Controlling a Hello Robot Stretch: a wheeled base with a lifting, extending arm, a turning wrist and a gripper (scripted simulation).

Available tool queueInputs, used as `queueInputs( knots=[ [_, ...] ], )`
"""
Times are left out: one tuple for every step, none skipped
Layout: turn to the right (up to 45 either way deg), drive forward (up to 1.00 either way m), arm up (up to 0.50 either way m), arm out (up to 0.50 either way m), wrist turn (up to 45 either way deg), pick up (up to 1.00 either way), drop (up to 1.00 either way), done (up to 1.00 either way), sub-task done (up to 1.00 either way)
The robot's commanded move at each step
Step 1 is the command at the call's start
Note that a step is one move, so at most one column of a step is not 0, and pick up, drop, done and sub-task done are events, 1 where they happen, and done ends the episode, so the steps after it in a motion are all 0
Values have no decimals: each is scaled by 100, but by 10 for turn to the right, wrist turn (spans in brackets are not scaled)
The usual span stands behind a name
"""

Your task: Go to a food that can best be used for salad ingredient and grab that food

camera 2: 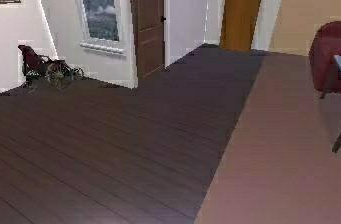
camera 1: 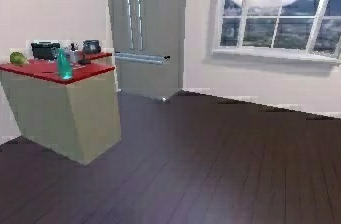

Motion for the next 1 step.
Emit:
queueInputs(
  knots=[
    [-150,0,0,0,0,0,0,0,0]
  ],
)
